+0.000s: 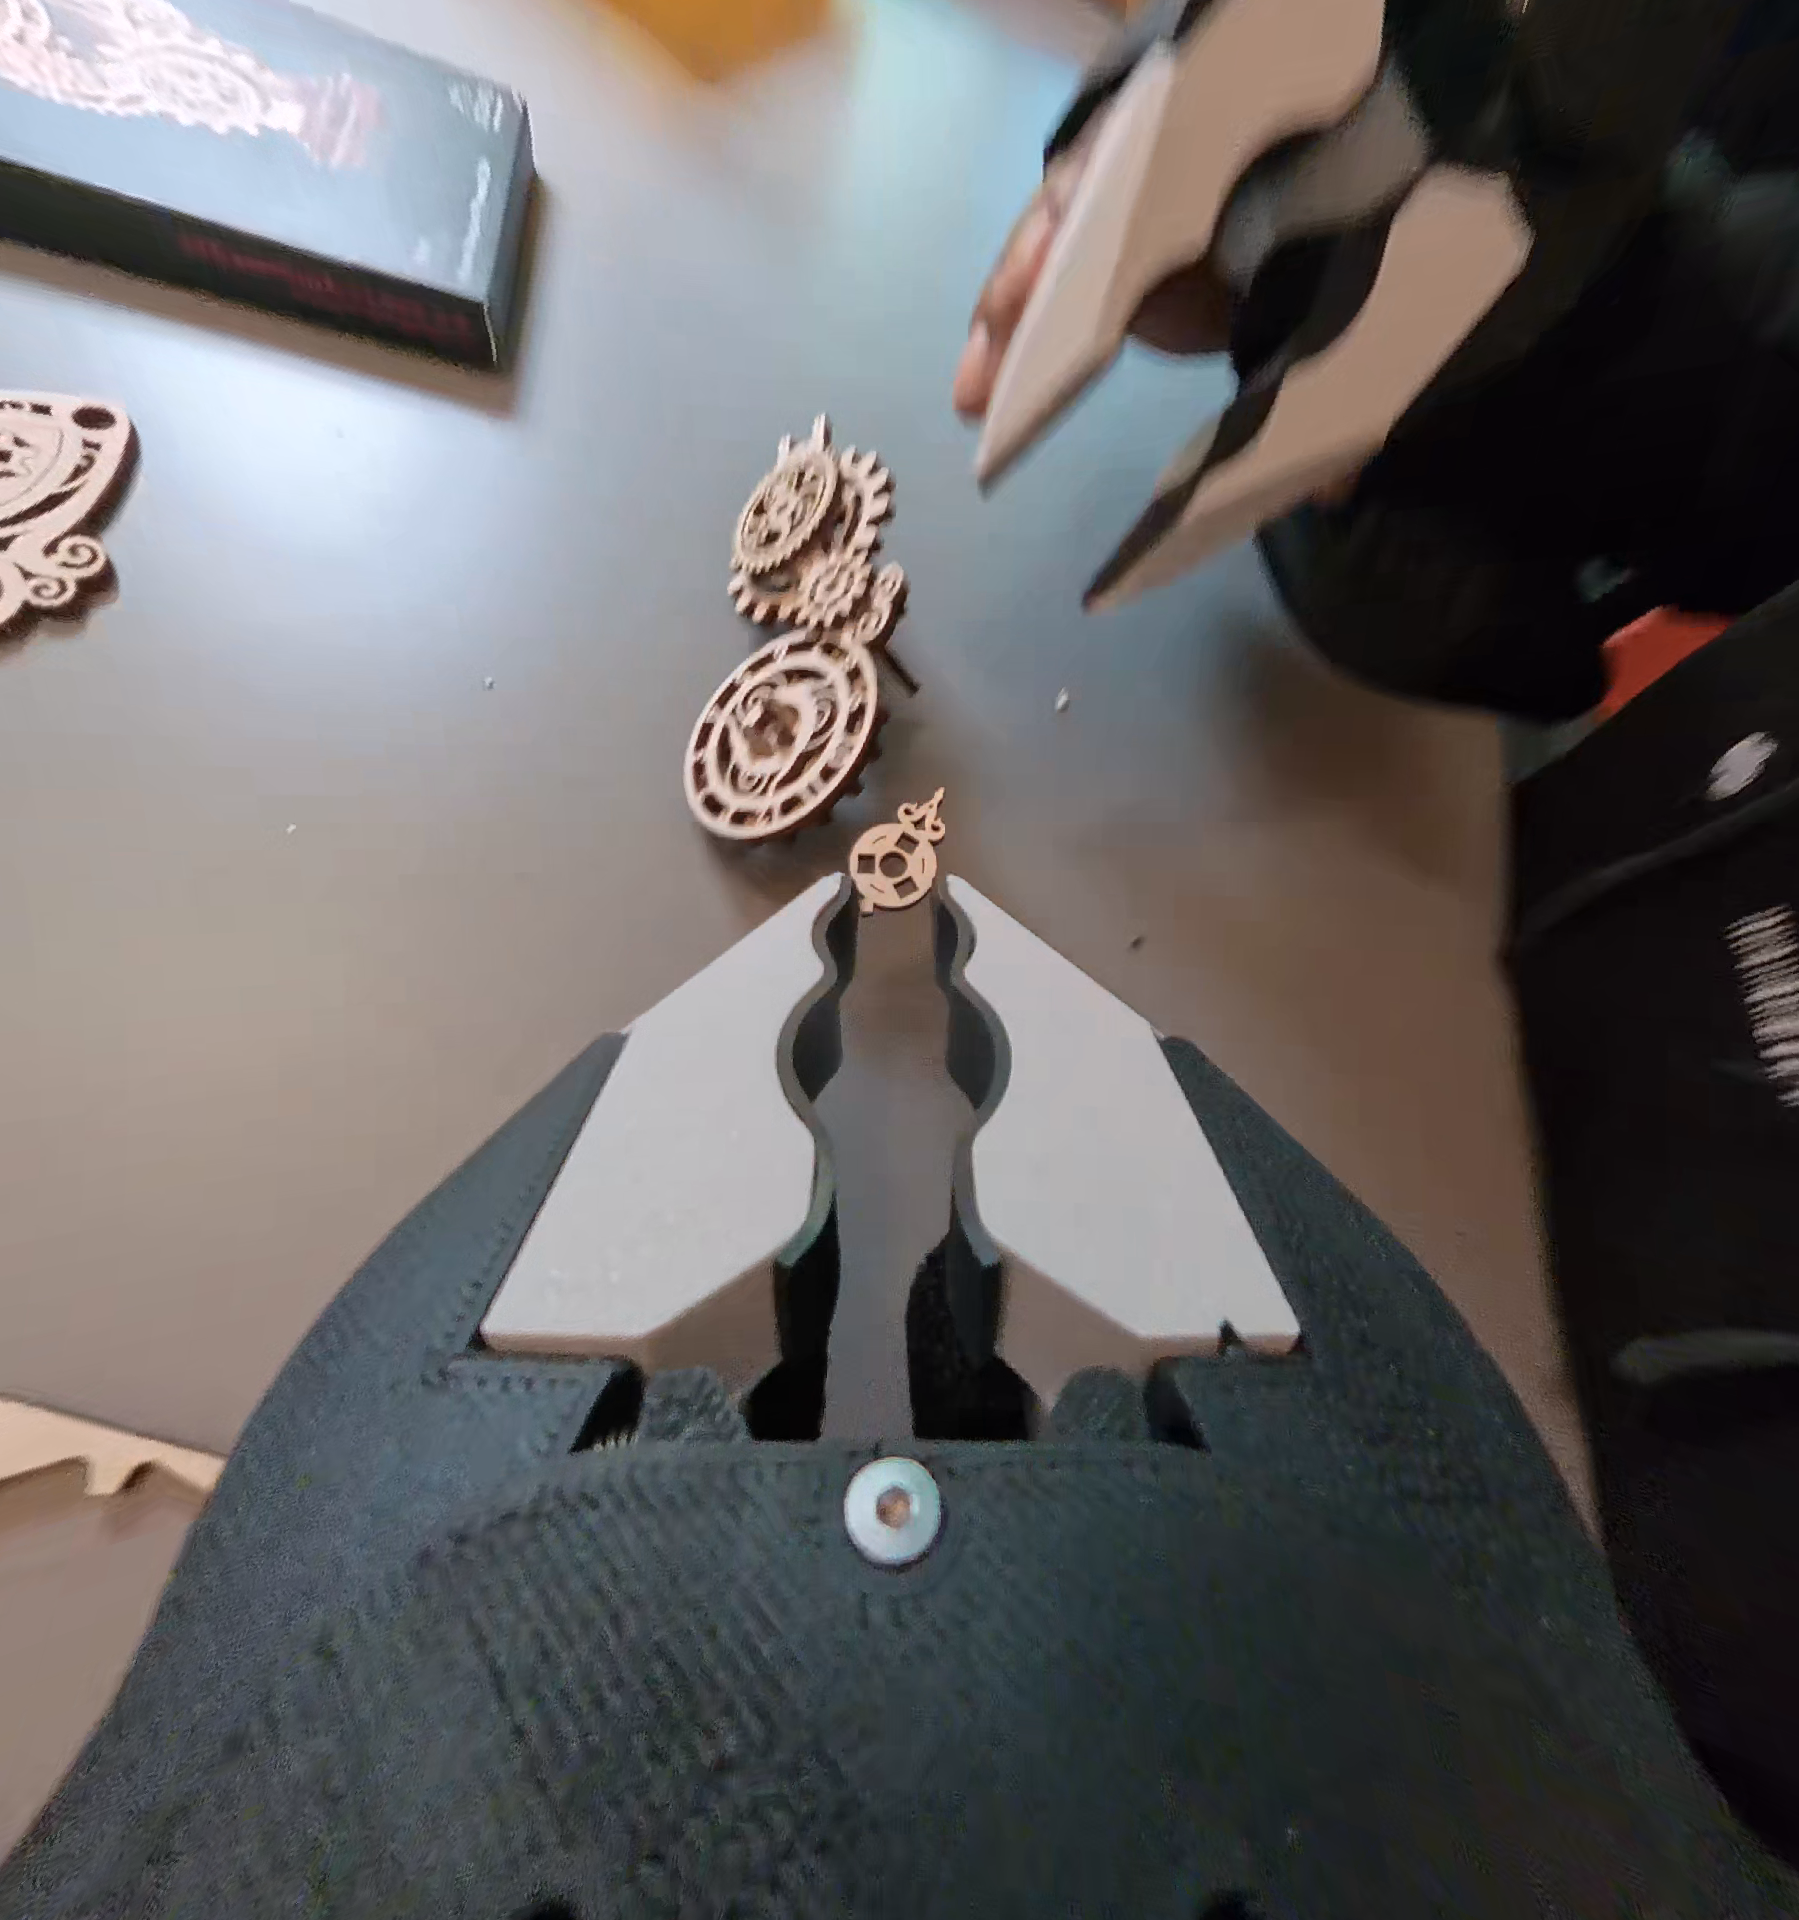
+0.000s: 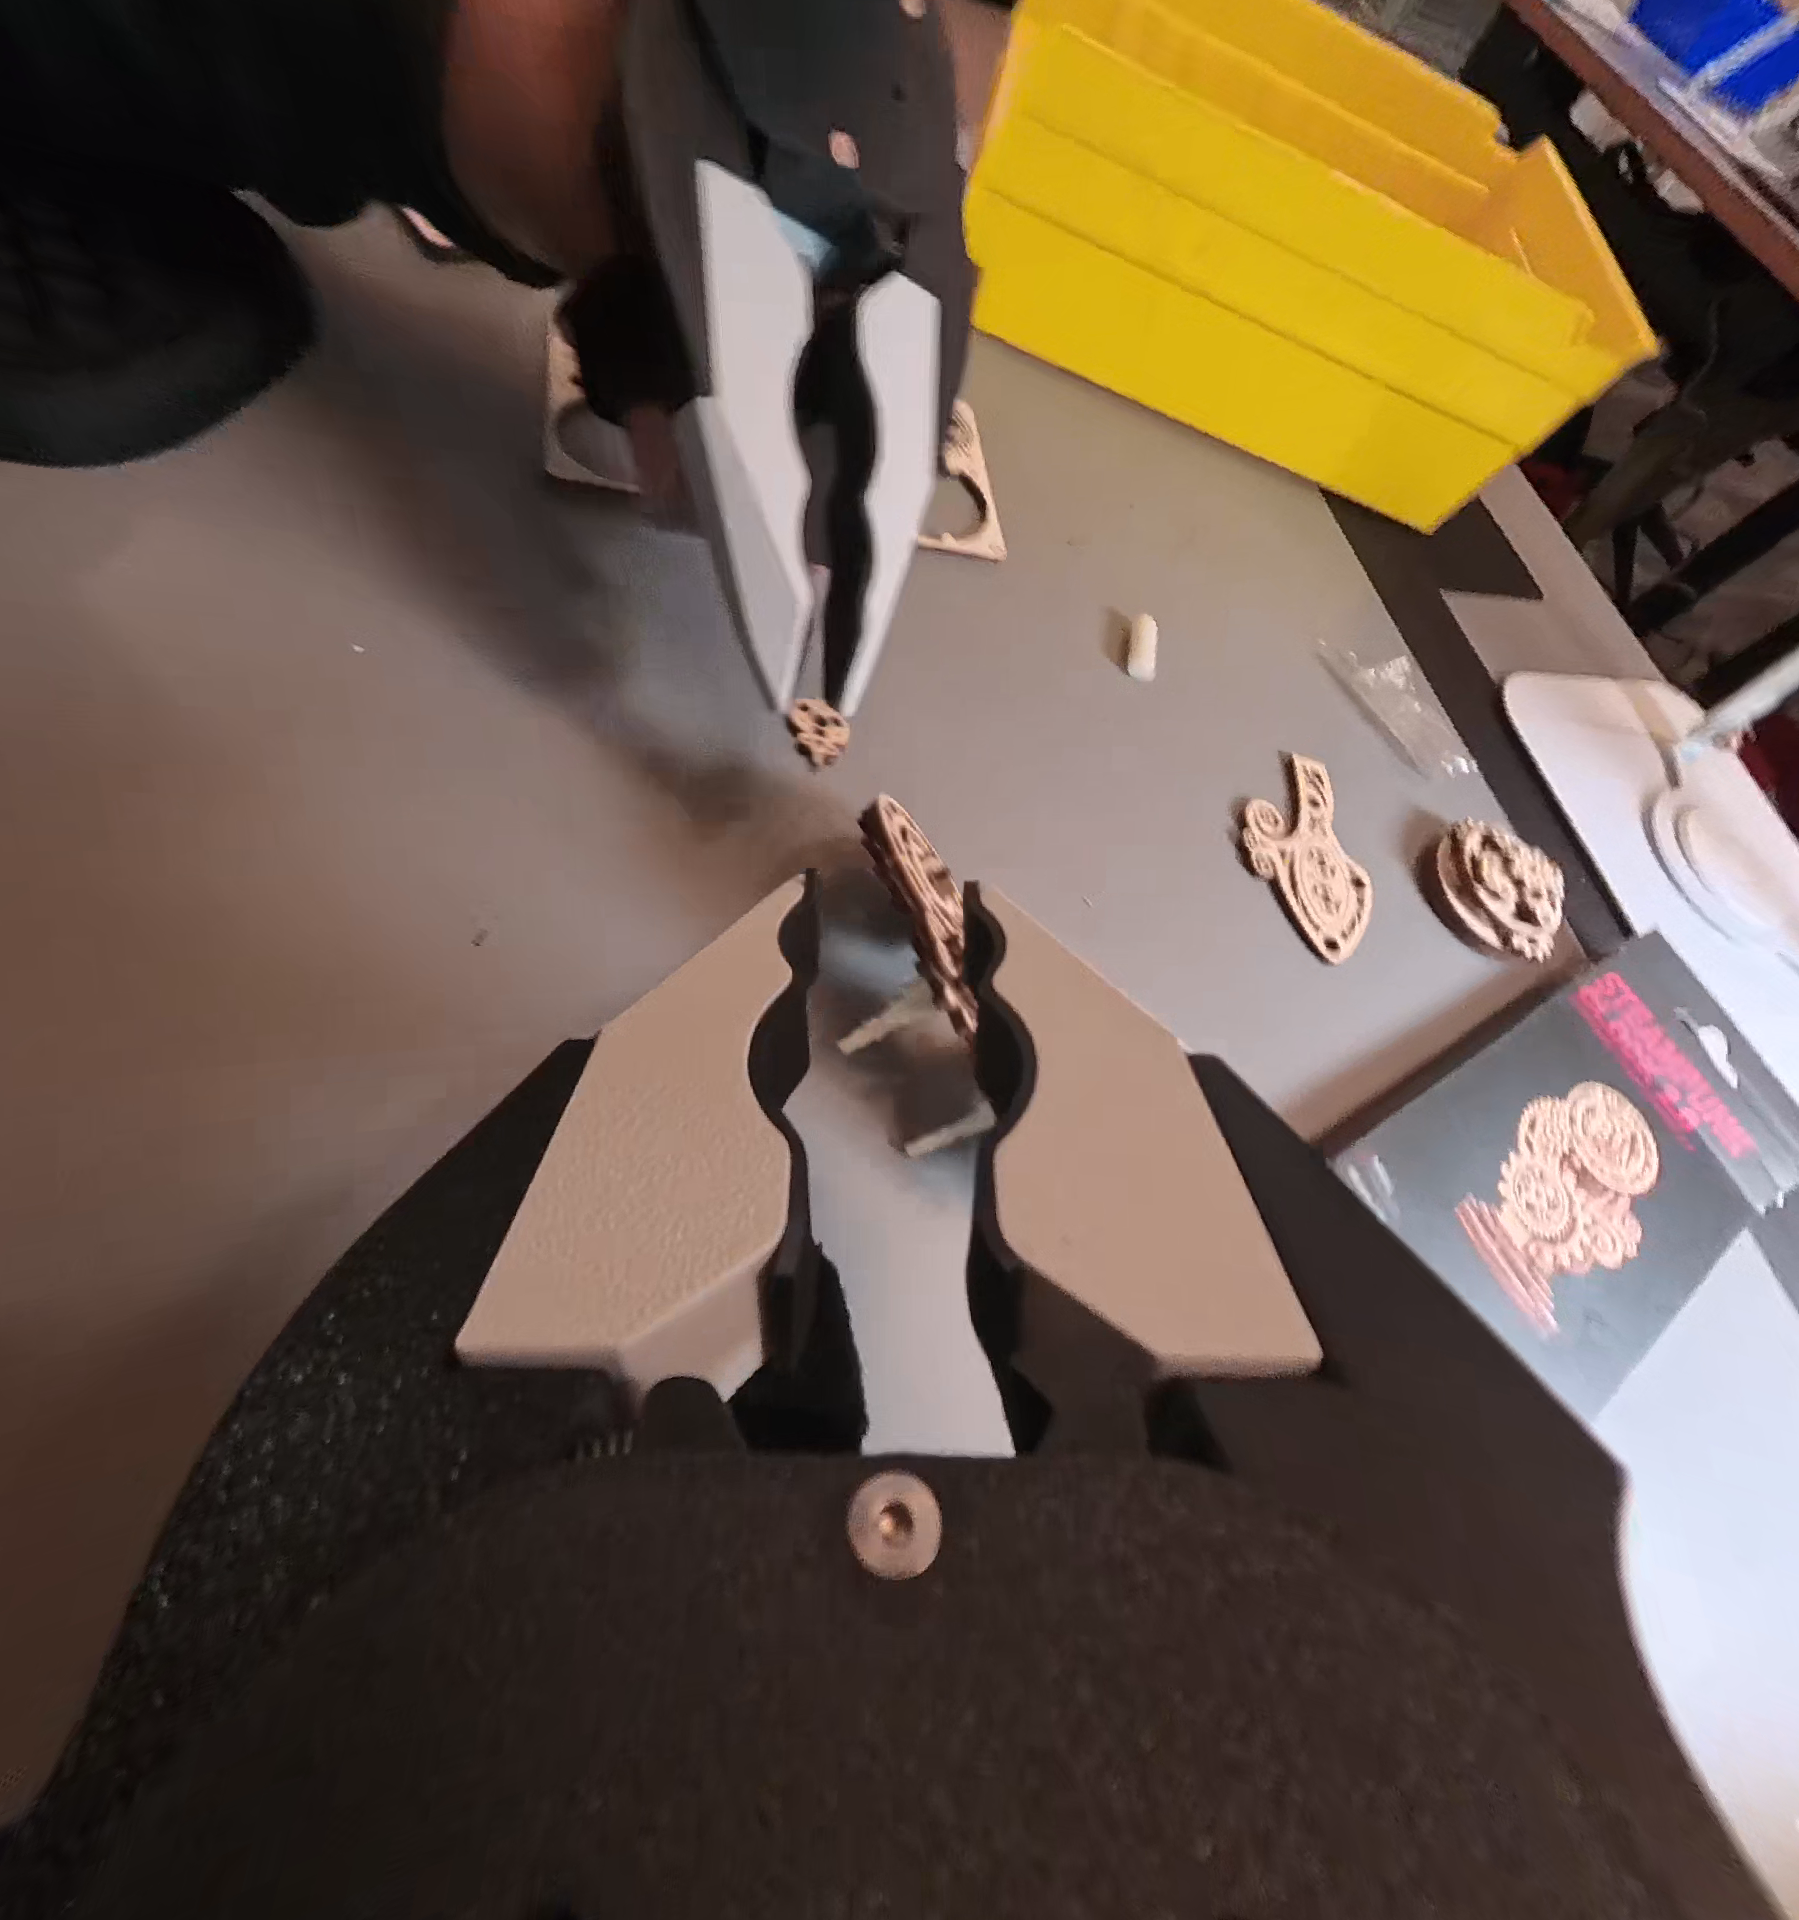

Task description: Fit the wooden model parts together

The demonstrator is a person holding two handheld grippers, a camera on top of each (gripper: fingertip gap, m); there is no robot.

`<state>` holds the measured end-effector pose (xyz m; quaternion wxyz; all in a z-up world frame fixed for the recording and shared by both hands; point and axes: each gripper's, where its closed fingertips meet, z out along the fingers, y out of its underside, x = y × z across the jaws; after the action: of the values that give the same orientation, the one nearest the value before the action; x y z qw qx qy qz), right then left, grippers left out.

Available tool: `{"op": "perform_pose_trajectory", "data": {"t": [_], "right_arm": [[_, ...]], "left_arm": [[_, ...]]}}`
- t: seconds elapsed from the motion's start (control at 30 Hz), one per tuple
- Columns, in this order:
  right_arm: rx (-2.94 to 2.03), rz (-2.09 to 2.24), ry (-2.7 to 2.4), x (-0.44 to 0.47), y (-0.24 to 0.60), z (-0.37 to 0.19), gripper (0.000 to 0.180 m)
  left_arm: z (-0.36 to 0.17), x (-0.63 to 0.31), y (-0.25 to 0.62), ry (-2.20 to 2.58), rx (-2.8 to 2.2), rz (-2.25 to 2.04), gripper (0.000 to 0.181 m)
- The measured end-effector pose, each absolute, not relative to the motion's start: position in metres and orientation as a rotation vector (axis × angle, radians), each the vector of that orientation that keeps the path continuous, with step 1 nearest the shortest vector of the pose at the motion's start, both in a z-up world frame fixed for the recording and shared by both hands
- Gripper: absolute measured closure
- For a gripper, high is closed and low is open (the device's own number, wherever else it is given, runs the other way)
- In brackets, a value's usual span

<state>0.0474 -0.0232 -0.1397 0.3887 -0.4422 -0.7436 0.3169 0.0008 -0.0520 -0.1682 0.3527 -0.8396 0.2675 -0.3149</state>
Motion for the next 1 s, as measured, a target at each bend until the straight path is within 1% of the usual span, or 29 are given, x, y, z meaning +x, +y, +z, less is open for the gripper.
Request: {"op": "perform_pose_trajectory", "data": {"t": [0.17, 0.47, 0.5, 0.6, 0.77, 0.93, 1.0], "right_arm": [[-0.931, 0.747, -1.930, 0.037, -0.049, -0.130, 0.161], [-0.757, 0.580, -1.941, 0.034, -0.050, -0.129, 0.178], [-0.765, 0.589, -1.940, 0.035, -0.048, -0.129, 0.179], [-0.867, 0.728, -1.908, 0.040, -0.039, -0.126, 0.179], [-1.130, 0.890, -1.805, 0.047, 0.006, -0.125, 0.179], [-1.239, 0.941, -1.819, 0.038, 0.032, -0.132, 0.179], [-1.250, 0.962, -1.840, 0.033, 0.035, -0.134, 0.179]], "left_arm": [[-0.140, 0.023, -0.051, 0.623, -2.125, -0.958, 0.168], [-0.125, 0.042, -0.050, 0.576, -2.087, -1.113, 0.170], [-0.122, 0.042, -0.050, 0.589, -2.055, -1.113, 0.168], [-0.123, 0.031, -0.045, 0.638, -2.013, -0.991, 0.153], [-0.168, 0.001, -0.031, 0.795, -2.081, -0.532, 0.138], [-0.196, 0.011, -0.018, 0.932, -2.092, -0.341, 0.142], [-0.203, 0.013, -0.014, 0.990, -2.092, -0.285, 0.153]]}}
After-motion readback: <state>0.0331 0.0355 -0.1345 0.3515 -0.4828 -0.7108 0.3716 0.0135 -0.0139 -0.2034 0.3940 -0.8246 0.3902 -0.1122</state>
